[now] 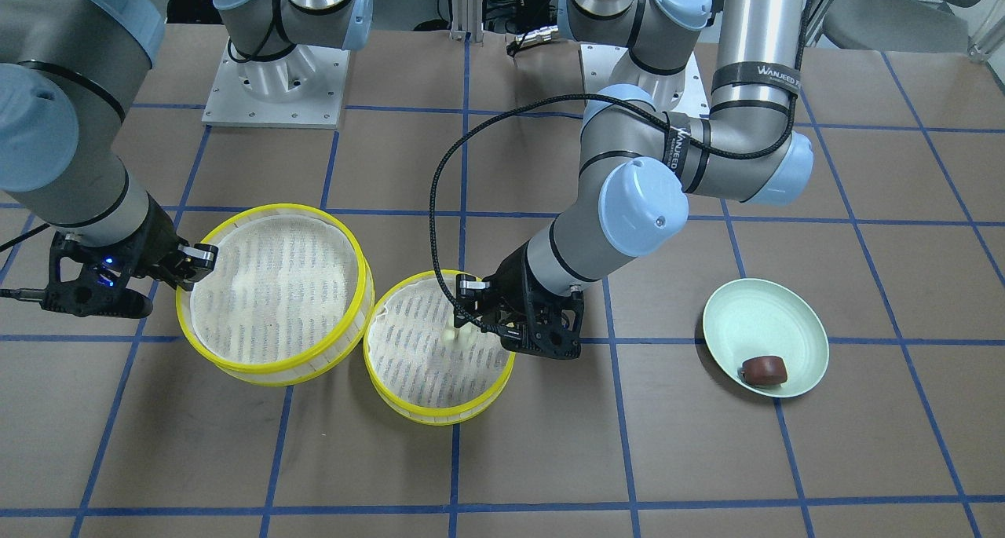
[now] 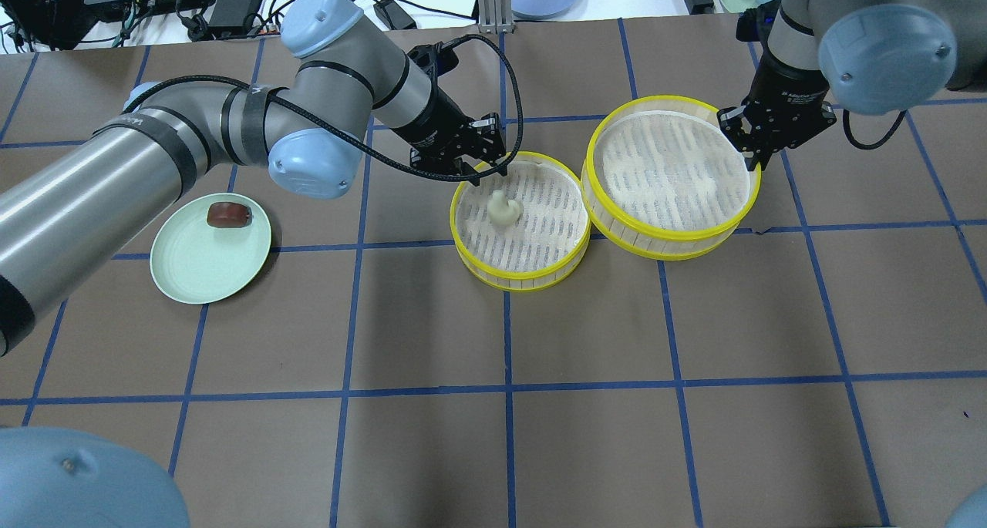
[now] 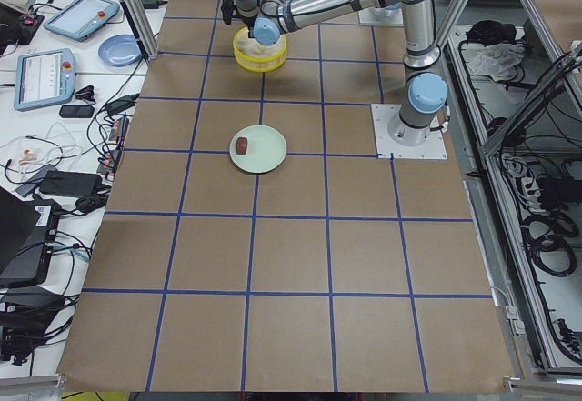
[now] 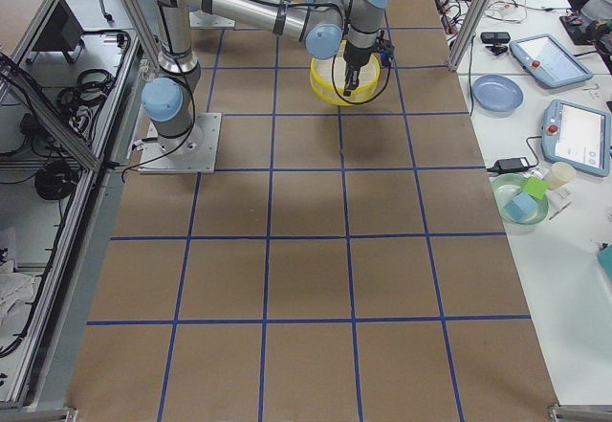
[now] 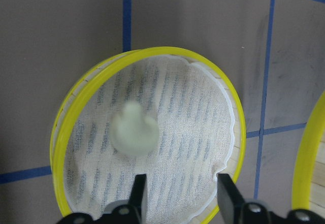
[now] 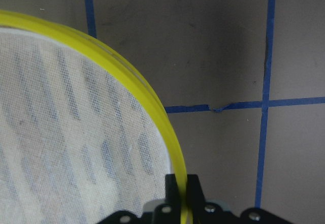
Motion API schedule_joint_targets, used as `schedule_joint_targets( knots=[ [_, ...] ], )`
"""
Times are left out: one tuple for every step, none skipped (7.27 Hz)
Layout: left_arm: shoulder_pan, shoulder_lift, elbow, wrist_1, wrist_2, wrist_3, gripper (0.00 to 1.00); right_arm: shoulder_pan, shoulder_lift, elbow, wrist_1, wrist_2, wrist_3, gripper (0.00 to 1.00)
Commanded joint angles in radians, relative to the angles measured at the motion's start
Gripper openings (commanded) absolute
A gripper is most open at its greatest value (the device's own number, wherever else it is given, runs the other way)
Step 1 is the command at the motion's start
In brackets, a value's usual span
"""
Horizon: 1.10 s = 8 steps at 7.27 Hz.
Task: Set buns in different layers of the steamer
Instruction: 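Release the white bun and raise the left gripper away from the steamer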
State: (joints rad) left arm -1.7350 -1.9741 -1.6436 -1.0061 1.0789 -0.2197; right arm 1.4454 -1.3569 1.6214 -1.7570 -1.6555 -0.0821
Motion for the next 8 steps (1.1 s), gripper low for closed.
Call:
schedule_joint_targets(
  knots=[
    [-0.006, 0.003, 0.001, 0.006, 0.01, -0.056, 1.0, 0.004, -0.004, 0.0, -0.002, 0.002, 0.001, 0.0],
    [0.003, 0.029, 0.008, -0.011, 0.042, -0.04, 1.0, 0.009, -0.005, 0.002, -0.005, 0.011, 0.013, 0.0],
    [0.029, 0.043, 0.013, -0.026, 0.223, 0.018, 1.0, 0.029, -0.004, 0.0, -0.013, 0.007, 0.054, 0.0],
    [0.085, 0.058, 0.014, -0.081, 0.267, 0.181, 1.0, 0.08, 0.005, -0.008, -0.036, 0.005, 0.071, 0.0],
    [0.168, 0.086, 0.001, -0.122, 0.285, 0.295, 1.0, 0.136, 0.024, -0.009, -0.044, 0.016, 0.144, 0.0],
    [0.242, 0.106, 0.001, -0.193, 0.341, 0.442, 1.0, 0.189, 0.05, -0.009, -0.079, 0.017, 0.245, 0.0],
    [0.312, 0.103, -0.008, -0.256, 0.439, 0.618, 1.0, 0.257, 0.094, -0.009, -0.144, 0.002, 0.319, 0.0],
    [0.387, 0.095, -0.027, -0.264, 0.487, 0.758, 1.0, 0.298, 0.122, -0.009, -0.183, 0.003, 0.391, 0.0]
  ],
)
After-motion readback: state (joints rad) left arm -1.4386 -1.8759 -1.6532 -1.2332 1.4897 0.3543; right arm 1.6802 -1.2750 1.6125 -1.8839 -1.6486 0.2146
